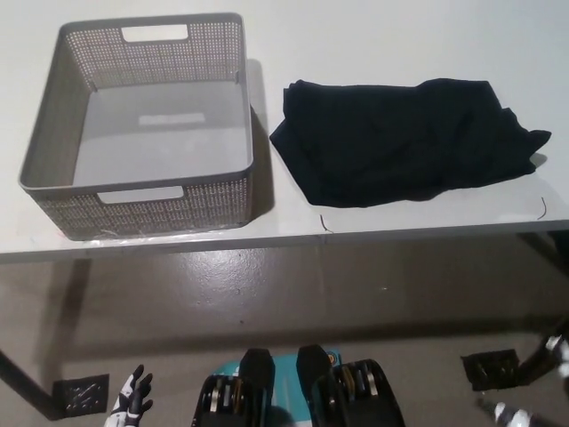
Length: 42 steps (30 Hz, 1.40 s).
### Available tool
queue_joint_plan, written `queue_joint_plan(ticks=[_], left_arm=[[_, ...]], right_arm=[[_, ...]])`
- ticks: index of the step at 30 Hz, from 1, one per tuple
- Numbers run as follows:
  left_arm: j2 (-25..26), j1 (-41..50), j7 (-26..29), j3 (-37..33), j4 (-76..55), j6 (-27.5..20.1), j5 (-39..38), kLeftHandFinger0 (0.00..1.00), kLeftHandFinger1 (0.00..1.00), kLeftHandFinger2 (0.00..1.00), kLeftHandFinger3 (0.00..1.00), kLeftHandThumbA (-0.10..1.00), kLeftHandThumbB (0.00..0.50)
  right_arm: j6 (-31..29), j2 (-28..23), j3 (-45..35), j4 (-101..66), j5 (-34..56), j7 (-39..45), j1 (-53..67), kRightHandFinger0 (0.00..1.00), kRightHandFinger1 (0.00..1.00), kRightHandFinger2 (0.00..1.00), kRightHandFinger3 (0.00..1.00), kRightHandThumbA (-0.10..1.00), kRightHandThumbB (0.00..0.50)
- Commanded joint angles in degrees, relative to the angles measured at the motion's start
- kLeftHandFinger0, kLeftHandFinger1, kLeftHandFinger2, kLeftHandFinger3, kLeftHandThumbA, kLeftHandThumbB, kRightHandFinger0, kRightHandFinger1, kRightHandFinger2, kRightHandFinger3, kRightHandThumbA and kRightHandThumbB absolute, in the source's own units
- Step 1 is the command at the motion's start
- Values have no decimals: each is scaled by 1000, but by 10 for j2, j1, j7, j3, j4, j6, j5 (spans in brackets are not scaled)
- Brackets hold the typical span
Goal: Use the right hand to pick up a t shirt on the right hand side and place it into a contianer on the left side
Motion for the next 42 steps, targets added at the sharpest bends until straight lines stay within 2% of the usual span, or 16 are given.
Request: queue_joint_plan(ticks=[1, 2, 4, 5, 6, 9, 11, 16, 21, 25, 29, 30, 31, 33, 37, 42], left_arm=[[2, -3, 17, 1, -9, -47, -3, 1000, 1000, 1000, 1000, 1000, 300], [4, -4, 19, 0, -9, -47, 0, 1000, 1000, 1000, 1000, 1000, 301], [7, -5, 21, -3, -9, -47, 4, 1000, 1000, 1000, 1000, 1000, 281], [7, -5, 21, -4, -10, -47, 5, 1000, 1000, 1000, 1000, 1000, 280], [7, -5, 21, -4, -10, -47, 5, 1000, 1000, 1000, 1000, 1000, 281], [4, -4, 24, -4, -14, -47, 11, 1000, 1000, 1000, 1000, 1000, 262], [2, -6, 22, -2, -15, -47, 10, 1000, 1000, 1000, 1000, 1000, 274], [5, -11, 23, -4, -14, -47, 16, 1000, 1000, 1000, 1000, 1000, 298], [5, -12, 18, -4, -17, -47, 12, 1000, 1000, 996, 1000, 1000, 299], [13, -13, 11, -2, -24, -47, 9, 1000, 1000, 1000, 1000, 980, 274], [17, -15, 9, -4, -24, -47, 10, 1000, 1000, 1000, 1000, 969, 266], [18, -17, 14, -7, -26, -47, 15, 1000, 1000, 999, 1000, 957, 233], [18, -19, 13, -7, -26, -47, 15, 1000, 1000, 997, 1000, 967, 253], [20, -24, 12, -9, -27, -47, 13, 1000, 1000, 1000, 1000, 956, 233], [20, -28, 6, -7, -29, -47, 8, 1000, 1000, 1000, 1000, 958, 266], [18, -34, 0, -5, -29, -47, 0, 1000, 1000, 1000, 1000, 924, 247]], right_arm=[[70, -16, -43, -96, -133, -26, -85, 1000, 1000, 1000, 1000, 1000, 458], [85, -18, -45, -105, -151, -18, -111, 1000, 1000, 1000, 1000, 997, 463], [70, -11, -43, -86, -217, -58, -175, 1000, 1000, 1000, 1000, 884, 482], [70, -10, -44, -86, -221, -58, -178, 1000, 1000, 1000, 1000, 879, 483], [69, -12, -36, -76, -248, -64, -198, 1000, 1000, 1000, 1000, 933, 486], [93, -13, -19, -63, -293, -53, -260, 1000, 1000, 1000, 1000, 927, 500], [122, -17, 7, -39, -350, -33, -320, 1000, 1000, 1000, 1000, 983, 500], [147, -28, 49, 41, -391, -17, -399, 1000, 1000, 1000, 1000, 1000, 500], [163, -29, 73, 88, -392, -9, -434, 1000, 1000, 1000, 1000, 929, 500], [181, -20, 106, 171, -385, 0, -486, 1000, 1000, 1000, 1000, 882, 500], [207, -13, 129, 213, -386, 1, -501, 1000, 1000, 1000, 1000, 940, 500], [207, -11, 134, 228, -385, -7, -508, 1000, 1000, 1000, 1000, 942, 500], [212, -8, 141, 241, -386, -8, -515, 1000, 1000, 1000, 1000, 957, 500], [212, -5, 150, 270, -379, -17, -529, 1000, 1000, 1000, 1000, 954, 500], [225, -3, 169, 298, -388, -13, -545, 1000, 1000, 1000, 1000, 1000, 500], [237, -3, 186, 328, -390, -23, -557, 1000, 1000, 1000, 1000, 1000, 500]])
